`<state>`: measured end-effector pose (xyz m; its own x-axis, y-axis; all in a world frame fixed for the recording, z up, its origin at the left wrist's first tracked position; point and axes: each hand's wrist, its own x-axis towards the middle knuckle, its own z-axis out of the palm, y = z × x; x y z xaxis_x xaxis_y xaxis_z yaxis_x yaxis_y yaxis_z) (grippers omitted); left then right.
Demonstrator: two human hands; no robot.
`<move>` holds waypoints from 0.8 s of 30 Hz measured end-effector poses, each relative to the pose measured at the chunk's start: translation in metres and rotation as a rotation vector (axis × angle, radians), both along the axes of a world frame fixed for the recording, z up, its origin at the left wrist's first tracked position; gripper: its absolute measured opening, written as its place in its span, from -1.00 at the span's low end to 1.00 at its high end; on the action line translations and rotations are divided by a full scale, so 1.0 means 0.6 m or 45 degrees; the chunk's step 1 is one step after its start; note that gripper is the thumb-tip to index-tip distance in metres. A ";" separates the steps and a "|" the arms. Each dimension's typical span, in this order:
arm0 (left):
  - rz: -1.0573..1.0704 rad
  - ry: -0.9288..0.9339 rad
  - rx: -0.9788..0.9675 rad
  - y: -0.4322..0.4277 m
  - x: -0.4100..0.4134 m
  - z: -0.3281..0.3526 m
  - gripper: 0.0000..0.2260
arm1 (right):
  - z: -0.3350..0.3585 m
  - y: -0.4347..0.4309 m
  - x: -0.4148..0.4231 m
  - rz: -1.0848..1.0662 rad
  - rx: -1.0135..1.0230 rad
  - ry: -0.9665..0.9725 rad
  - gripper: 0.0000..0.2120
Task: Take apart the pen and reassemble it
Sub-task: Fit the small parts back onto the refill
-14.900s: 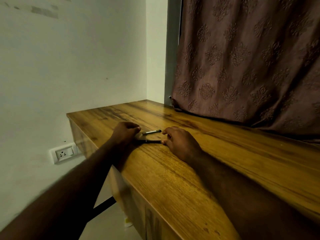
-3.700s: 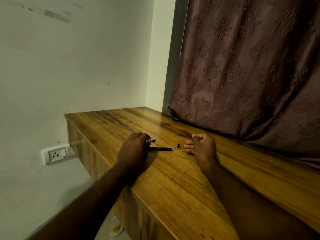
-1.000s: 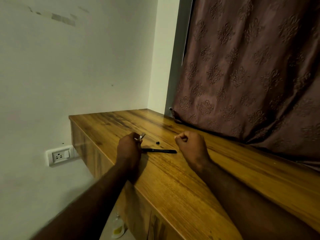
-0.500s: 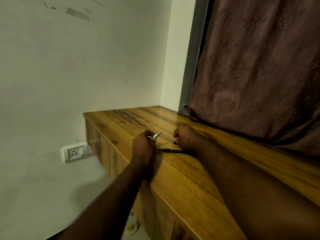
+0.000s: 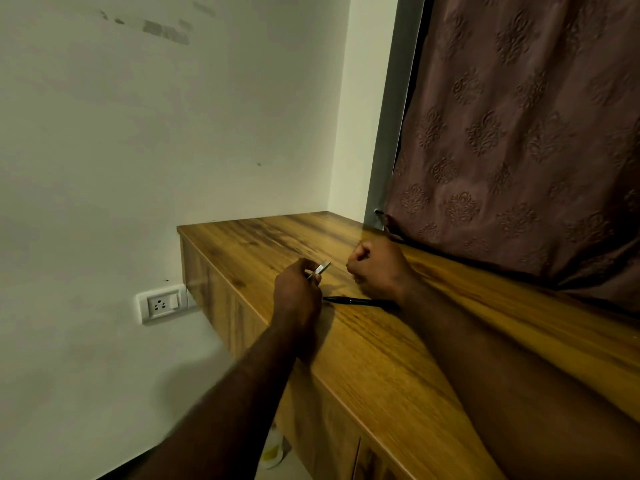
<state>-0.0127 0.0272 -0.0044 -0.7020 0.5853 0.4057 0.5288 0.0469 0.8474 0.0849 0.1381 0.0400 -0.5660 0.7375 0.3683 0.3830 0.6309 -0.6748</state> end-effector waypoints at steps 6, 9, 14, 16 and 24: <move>-0.074 0.167 0.008 -0.002 0.012 0.003 -0.80 | -0.003 -0.024 0.032 0.134 -0.476 0.421 -0.88; -0.044 0.394 -0.009 0.000 0.020 -0.001 -0.79 | -0.006 -0.025 0.042 0.175 -0.576 0.561 -0.86; -0.094 0.582 -0.050 0.001 0.033 0.006 -0.79 | -0.013 -0.030 0.051 0.231 -0.672 0.636 -0.90; -0.099 0.643 -0.063 -0.001 0.036 0.005 -0.77 | -0.014 -0.032 0.054 0.244 -0.675 0.640 -0.90; -0.101 0.716 -0.092 0.001 0.040 0.004 -0.74 | -0.017 -0.029 0.068 0.258 -0.648 0.552 -0.88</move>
<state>0.0114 0.0277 -0.0018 -0.3427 0.6674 0.6611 0.9016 0.0361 0.4310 0.1259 0.1207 0.0297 -0.5910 0.7735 0.2291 -0.0795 0.2267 -0.9707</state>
